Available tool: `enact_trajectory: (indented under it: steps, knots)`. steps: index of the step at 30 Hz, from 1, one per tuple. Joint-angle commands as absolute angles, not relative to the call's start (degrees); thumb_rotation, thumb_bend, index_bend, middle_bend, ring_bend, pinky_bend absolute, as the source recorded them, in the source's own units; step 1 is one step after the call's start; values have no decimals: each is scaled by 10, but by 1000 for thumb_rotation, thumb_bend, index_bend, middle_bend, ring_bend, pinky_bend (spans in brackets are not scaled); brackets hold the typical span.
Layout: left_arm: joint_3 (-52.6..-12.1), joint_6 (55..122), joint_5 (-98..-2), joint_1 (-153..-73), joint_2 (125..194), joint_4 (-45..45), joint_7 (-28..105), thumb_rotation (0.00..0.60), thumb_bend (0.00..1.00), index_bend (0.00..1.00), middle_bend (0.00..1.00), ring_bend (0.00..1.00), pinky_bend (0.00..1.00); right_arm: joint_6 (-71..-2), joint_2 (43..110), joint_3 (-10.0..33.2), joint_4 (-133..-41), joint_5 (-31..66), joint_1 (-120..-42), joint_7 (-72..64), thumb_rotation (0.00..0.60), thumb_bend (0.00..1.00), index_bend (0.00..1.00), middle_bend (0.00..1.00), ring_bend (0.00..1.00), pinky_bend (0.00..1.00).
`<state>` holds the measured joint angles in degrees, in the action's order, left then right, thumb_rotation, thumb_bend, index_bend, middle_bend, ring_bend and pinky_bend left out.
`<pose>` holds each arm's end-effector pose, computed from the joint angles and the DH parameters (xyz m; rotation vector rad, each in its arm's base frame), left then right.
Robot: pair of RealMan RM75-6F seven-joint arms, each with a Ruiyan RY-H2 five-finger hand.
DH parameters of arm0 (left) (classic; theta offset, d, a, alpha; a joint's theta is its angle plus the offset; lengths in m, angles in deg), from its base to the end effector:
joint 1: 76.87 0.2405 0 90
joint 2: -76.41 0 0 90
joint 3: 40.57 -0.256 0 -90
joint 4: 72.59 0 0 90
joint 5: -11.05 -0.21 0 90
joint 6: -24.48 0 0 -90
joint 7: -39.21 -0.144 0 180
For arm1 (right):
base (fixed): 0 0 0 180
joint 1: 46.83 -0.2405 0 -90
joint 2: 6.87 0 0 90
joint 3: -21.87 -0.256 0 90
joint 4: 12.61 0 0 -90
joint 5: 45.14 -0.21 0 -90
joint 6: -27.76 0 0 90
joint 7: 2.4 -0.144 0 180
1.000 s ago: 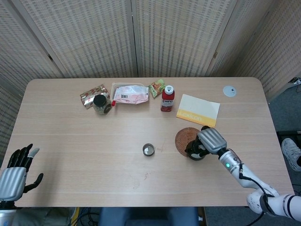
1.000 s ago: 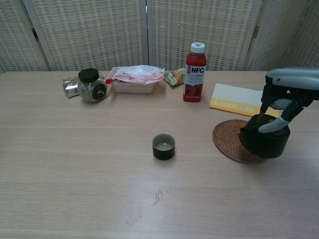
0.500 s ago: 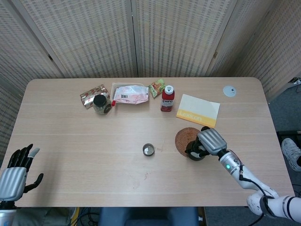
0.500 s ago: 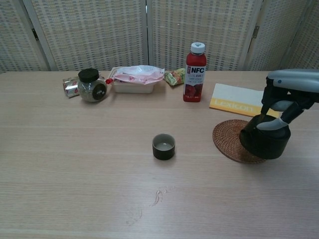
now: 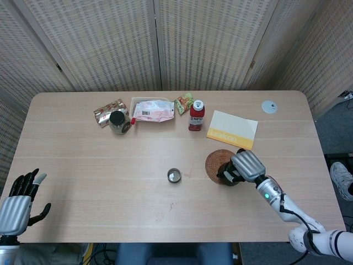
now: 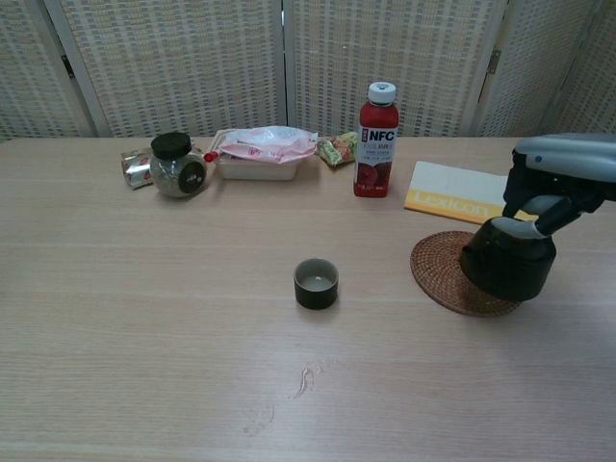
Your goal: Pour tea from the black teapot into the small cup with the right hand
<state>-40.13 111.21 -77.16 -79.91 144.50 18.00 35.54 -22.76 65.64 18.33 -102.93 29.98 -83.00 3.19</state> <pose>-0.3125 0.1622 0.1354 -1.4178 -0.8975 -0.8752 -0.2150 -0.3130 0.0446 1.9577 -1.0159 0.7930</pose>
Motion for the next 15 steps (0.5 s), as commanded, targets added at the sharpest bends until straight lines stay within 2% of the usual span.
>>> enact_trajectory:
  steps: [1, 5, 15]
  knots:
    - [-401, 1112, -772, -799, 1445, 179, 356, 600, 330, 101, 0, 0, 0, -229, 658, 182, -1028, 298, -830, 35, 443, 457, 1000, 1000, 919, 358]
    - [-401, 1111, -771, -800, 1446, 178, 357, 600, 329, 101, 0, 0, 0, -227, 658, 180, -1027, 294, -832, 41, 441, 475, 1000, 1000, 919, 402]
    - [-402, 1109, -770, -800, 1447, 176, 357, 600, 330, 101, 0, 0, 0, -205, 652, 177, -1025, 282, -844, 53, 441, 502, 1000, 1000, 919, 435]
